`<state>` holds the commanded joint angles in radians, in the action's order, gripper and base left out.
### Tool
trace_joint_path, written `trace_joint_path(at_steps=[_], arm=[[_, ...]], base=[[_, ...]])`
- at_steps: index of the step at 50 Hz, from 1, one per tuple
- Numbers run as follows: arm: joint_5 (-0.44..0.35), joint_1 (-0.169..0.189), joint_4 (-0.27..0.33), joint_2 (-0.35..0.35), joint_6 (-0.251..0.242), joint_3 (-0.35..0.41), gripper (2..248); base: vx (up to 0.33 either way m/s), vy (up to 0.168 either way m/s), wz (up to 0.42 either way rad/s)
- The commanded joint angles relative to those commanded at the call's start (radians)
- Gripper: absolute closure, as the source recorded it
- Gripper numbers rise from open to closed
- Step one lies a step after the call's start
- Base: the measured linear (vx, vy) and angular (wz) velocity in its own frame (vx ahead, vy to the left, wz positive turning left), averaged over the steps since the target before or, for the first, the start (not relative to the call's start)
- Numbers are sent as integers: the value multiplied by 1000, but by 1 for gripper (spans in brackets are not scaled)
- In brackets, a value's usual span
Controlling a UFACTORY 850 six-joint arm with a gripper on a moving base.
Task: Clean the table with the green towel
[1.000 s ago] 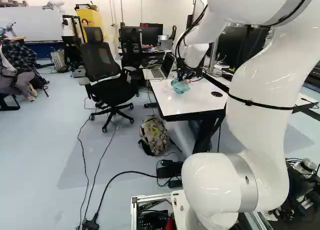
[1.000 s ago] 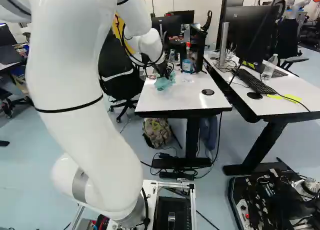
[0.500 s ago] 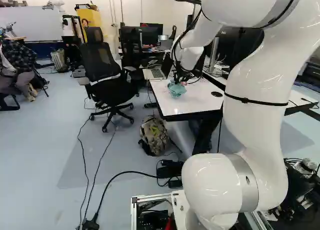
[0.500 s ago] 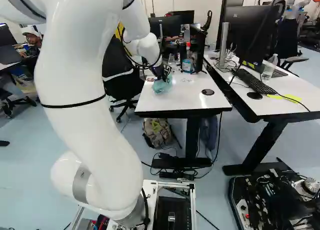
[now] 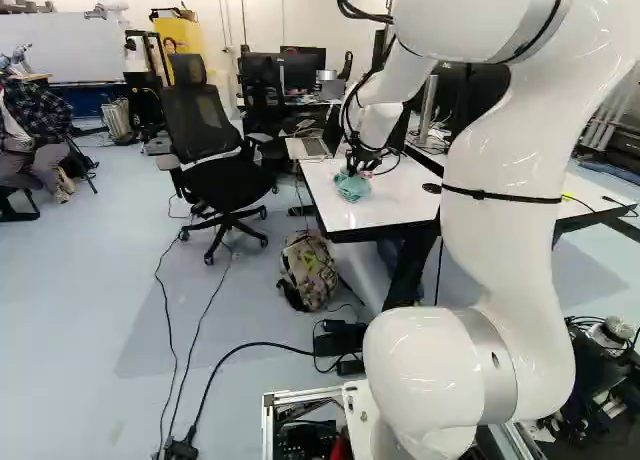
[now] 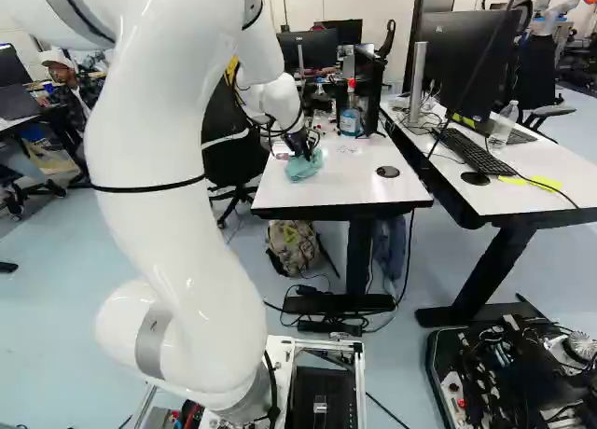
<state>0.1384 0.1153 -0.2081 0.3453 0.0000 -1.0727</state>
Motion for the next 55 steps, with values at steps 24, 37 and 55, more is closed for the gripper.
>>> trace_joint_path(at_steps=[24,37,55], arm=[[29,0,0,0,0,0,204],[71,0,0,0,0,0,204],[117,0,0,0,0,0,204]], base=[[0,0,0],[0,0,0],[0,0,0]])
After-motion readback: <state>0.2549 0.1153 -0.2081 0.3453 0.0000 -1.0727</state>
